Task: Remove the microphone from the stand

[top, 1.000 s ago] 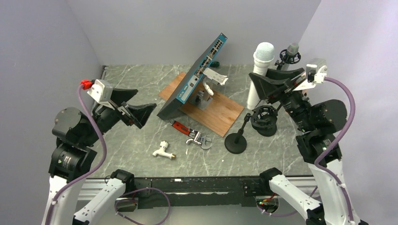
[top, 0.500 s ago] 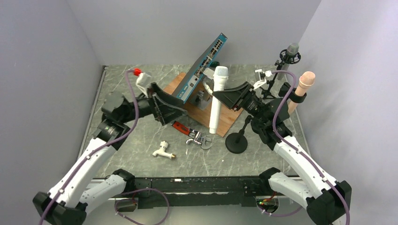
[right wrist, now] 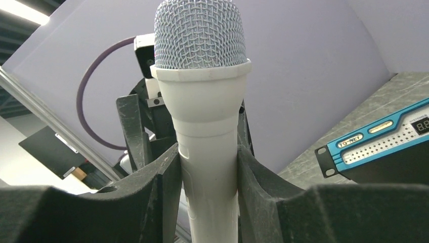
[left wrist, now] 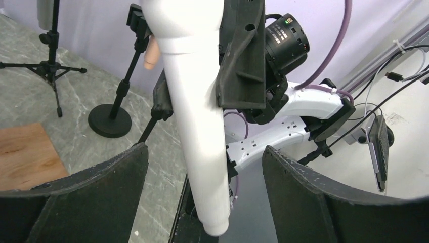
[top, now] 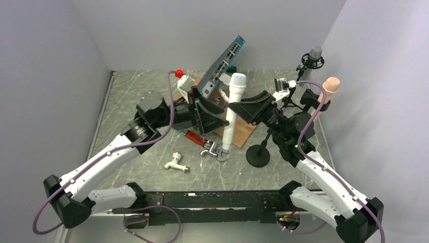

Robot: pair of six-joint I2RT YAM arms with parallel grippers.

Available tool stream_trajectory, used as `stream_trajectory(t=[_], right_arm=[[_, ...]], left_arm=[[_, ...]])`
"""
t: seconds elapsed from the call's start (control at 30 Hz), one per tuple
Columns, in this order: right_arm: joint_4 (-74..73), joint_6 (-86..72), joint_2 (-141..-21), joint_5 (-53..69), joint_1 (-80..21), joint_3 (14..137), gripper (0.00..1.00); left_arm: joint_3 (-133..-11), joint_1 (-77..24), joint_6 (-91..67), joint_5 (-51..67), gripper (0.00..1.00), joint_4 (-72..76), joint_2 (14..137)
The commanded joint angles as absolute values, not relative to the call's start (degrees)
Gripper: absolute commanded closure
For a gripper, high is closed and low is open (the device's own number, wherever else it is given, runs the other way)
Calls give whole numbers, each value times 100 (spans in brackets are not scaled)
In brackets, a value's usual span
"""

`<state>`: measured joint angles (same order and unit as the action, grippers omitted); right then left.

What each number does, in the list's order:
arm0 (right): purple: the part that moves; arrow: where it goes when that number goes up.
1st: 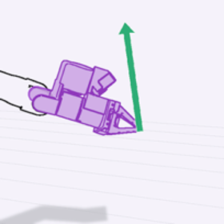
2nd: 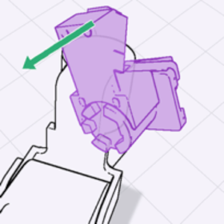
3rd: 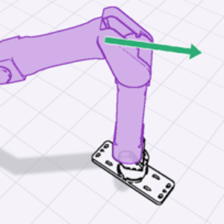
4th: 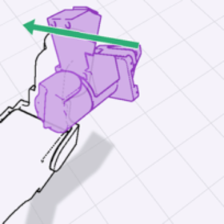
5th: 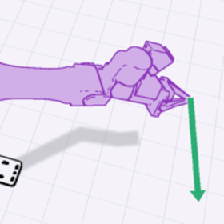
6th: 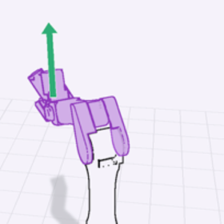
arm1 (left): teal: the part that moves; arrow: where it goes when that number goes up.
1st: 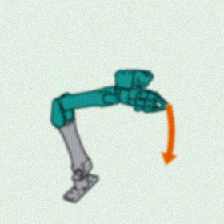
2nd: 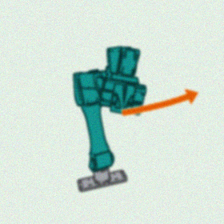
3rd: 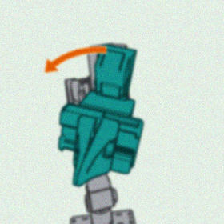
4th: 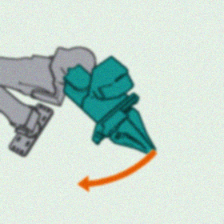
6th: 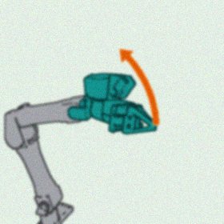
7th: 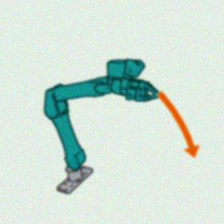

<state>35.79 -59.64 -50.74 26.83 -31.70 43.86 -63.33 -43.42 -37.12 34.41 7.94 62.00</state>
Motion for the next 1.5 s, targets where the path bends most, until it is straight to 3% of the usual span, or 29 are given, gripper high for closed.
stream_trajectory(t=[0.0, 0.2, 0.3, 0.4, 0.47, 0.57, 0.63, 0.77, 0.83, 0.9, 1.03, 1.1, 1.23, 1.47], right_arm=[[3598, -5812, -4866, 2475, -3196, 4627, 100], [3412, -5760, -4705, 2391, -3199, 4797, 100], [3331, -5742, -4670, 2380, -3193, 4875, 100], [3329, -5784, -4674, 2406, -3199, 4902, 100], [3300, -5800, -4689, 2434, -3199, 4904, 100], [3323, -5861, -4684, 2422, -3200, 4860, 100], [3364, -5874, -4671, 2414, -3199, 4835, 100], [3184, -5780, -4636, 2387, -3197, 4939, 100], [3045, -5687, -4617, 2385, -3195, 5007, 98], [2805, -5554, -4574, 2334, -3194, 5078, 84], [1767, -4946, -4367, 1972, -3201, 5335, 33], [1148, -4541, -4270, 1774, -3199, 5545, 14], [88, -3700, -4065, 1156, -3202, 5991, 1], [-989, -2715, -3410, 293, -3197, 6436, 0]], left_arm=[[-6861, -4690, -3496, 3112, 16, 884, 6635], [-7060, -4921, -3394, 2805, 28, 804, 6927], [-7167, -4980, -3417, 2765, 41, 819, 7052], [-7248, -5002, -3453, 2711, 49, 797, 7122], [-7295, -5010, -3441, 2655, 49, 741, 7143], [-7399, -5004, -3456, 2675, 40, 668, 7228], [-7438, -5003, -3502, 2736, 42, 699, 7286], [-7539, -5002, -3458, 2786, 72, 627, 7366], [-7626, -5009, -3332, 2696, 93, 358, 7356], [-7682, -5002, -3158, 2525, 100, 51, 7285], [-7726, -5002, -2624, 1953, 100, -846, 6919], [-7848, -4996, -2258, 1611, 100, -1387, 6698], [-8126, -4982, -1710, 837, 100, -2510, 6219], [-8729, -4577, -1268, -1550, 100, -4651, 5480]])
